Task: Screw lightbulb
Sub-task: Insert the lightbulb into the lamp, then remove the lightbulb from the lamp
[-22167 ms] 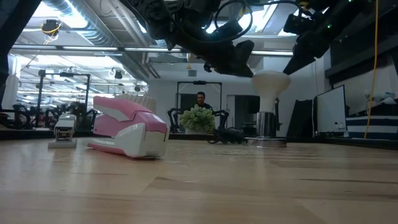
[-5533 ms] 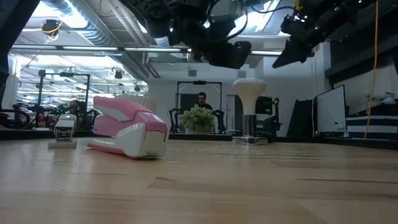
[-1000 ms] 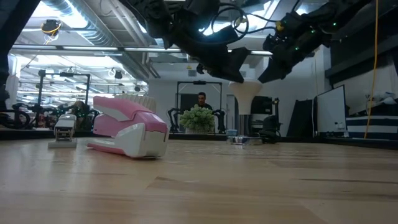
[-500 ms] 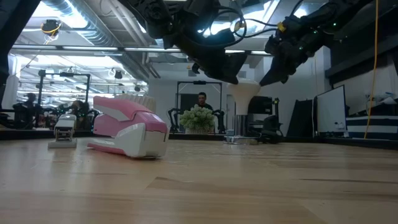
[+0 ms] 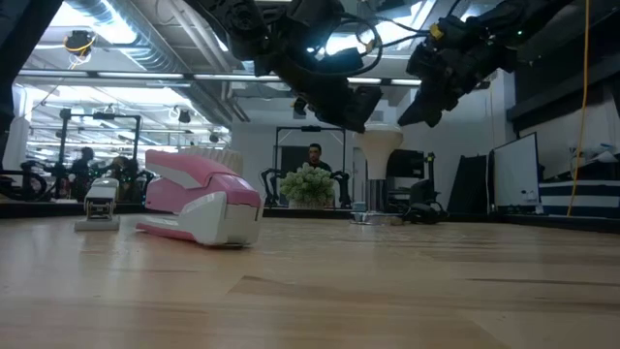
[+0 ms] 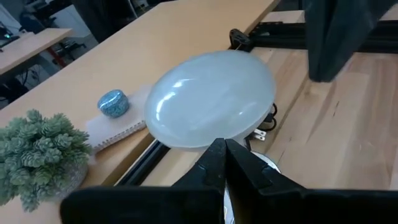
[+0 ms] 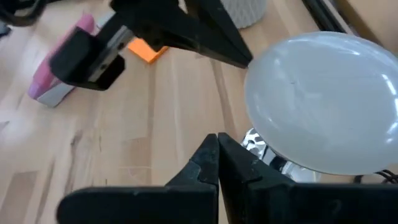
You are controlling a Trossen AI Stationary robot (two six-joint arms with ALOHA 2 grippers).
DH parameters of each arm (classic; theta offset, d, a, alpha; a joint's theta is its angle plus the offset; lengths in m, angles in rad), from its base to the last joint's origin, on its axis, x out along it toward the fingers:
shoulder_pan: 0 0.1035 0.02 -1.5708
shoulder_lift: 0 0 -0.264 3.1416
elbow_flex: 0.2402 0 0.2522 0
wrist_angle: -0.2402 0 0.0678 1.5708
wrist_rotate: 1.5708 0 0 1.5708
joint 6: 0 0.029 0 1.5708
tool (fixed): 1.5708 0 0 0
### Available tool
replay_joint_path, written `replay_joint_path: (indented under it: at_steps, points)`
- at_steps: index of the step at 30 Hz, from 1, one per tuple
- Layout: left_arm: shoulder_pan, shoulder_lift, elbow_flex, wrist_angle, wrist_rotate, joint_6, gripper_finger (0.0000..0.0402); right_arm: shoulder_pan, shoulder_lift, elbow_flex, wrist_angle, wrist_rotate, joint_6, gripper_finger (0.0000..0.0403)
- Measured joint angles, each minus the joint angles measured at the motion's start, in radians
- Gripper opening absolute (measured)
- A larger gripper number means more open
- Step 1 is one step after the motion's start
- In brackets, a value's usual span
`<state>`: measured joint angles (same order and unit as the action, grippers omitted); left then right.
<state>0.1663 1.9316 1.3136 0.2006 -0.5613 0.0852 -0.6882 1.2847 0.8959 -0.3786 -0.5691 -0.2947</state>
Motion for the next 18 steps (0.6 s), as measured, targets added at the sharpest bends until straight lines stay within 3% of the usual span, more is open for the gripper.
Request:
replay_joint_path:
  at_steps: [18]
  points:
    - [-0.138,-0.038,0.000,0.017,0.003,0.010,0.0000,0.015,-0.207,0.000,-0.035,0.090,-0.001,0.0003]
